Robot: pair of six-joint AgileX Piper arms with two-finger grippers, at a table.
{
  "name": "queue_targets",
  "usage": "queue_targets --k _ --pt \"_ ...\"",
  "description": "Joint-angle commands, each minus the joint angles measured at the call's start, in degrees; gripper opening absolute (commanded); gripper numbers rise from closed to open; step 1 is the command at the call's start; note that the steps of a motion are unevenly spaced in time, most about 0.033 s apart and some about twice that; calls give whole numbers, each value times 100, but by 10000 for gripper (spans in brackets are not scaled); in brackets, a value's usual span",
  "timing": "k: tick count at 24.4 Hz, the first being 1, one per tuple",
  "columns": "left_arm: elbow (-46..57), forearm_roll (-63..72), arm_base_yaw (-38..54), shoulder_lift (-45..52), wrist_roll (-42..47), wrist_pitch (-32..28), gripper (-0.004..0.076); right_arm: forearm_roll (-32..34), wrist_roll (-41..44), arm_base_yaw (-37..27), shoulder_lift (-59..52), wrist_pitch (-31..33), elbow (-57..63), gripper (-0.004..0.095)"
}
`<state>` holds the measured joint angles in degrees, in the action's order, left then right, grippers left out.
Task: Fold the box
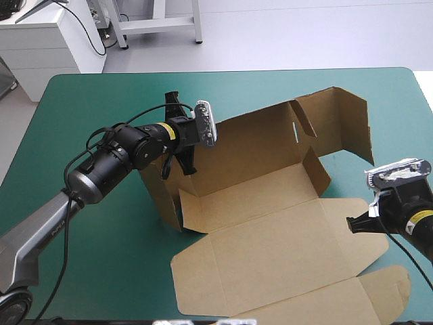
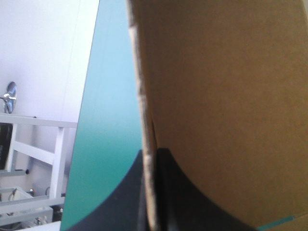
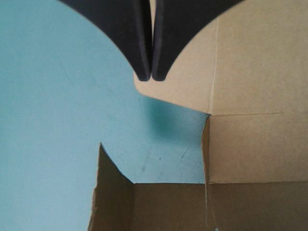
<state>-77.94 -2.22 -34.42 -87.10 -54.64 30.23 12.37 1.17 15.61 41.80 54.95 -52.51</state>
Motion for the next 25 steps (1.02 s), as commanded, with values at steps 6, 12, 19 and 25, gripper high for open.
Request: queue_targets --k 6,12,19,25 --pt "-167 -802 -156 225 46 -618 -8 19 -2 -43 -62 -336 -145 -16" --pt "-34 -1005 -232 237 140 -726 -8 19 -2 -43 -62 -384 -145 -16" --pt "1197 -5288 -711 539 4259 -1095 -8 -54 211 -43 -40 -730 -145 -16" --pt "1695 -7125 -861 814 5922 -731 -8 -246 211 -43 214 -847 -359 -16"
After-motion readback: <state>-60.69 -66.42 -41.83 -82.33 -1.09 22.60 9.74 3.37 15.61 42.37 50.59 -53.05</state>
